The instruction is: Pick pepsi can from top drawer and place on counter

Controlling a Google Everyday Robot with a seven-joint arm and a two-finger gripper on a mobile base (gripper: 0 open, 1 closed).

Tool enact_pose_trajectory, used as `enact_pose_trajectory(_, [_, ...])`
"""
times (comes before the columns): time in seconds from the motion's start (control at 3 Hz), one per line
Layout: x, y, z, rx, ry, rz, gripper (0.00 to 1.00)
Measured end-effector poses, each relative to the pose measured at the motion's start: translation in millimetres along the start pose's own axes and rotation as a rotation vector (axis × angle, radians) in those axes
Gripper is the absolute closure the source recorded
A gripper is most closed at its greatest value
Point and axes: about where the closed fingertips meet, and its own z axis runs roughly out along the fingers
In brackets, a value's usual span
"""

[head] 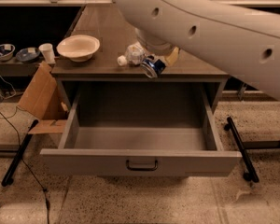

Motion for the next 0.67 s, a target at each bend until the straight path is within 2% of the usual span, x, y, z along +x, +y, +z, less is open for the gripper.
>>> enact_pose_trajectory(0.67, [48, 1, 21, -0.004, 0.031, 0.054, 1.00])
